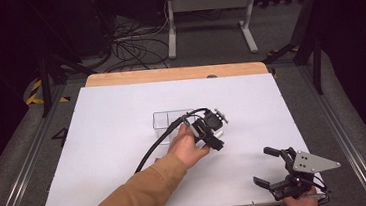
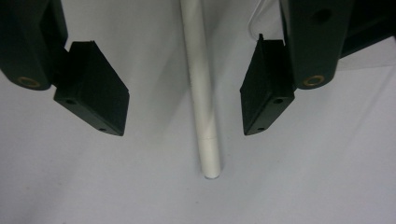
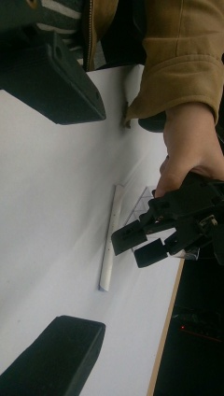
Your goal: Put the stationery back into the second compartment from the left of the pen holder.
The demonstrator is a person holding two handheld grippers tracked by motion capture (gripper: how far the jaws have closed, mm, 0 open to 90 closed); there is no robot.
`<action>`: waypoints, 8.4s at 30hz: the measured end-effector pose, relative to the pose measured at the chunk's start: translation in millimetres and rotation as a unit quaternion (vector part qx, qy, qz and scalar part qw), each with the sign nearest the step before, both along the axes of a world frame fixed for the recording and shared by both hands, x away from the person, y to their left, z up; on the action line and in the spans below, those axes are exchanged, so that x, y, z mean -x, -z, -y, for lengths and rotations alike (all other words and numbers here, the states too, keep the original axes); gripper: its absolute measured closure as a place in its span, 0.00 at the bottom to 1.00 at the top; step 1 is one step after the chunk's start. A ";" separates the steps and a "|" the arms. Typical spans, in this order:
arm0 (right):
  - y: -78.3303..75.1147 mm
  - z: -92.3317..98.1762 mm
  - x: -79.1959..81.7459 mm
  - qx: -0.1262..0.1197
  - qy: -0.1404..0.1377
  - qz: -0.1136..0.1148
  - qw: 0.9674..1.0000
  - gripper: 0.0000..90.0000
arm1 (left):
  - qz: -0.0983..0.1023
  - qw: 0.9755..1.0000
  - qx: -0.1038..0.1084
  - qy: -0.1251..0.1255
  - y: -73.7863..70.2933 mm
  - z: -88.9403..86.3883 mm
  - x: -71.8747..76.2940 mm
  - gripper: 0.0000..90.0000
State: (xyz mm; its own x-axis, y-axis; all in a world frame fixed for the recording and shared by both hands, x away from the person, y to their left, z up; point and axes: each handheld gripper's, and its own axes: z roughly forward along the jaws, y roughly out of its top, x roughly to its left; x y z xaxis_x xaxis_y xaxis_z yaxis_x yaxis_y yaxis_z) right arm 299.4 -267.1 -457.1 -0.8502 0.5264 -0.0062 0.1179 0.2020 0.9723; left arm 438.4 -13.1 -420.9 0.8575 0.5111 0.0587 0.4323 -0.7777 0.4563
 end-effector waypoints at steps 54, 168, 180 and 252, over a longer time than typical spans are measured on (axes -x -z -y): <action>1.0 -3.5 0.7 0.004 -0.017 0.001 1.000 0.02 | -0.037 0.997 -0.059 -0.019 17.9 11.8 -7.4 0.87; 2.5 -11.6 -7.6 0.012 -0.029 0.001 0.999 0.02 | 0.215 0.896 0.388 0.020 -72.5 -150.4 13.1 0.87; 2.8 -11.9 -7.5 0.012 -0.031 -0.003 0.999 0.02 | 0.223 0.894 0.388 0.009 -57.0 -158.5 -3.2 0.87; 1.1 -24.3 -20.9 0.013 -0.045 0.000 0.999 0.02 | 0.194 0.913 0.358 -0.010 -70.6 -210.6 58.7 0.08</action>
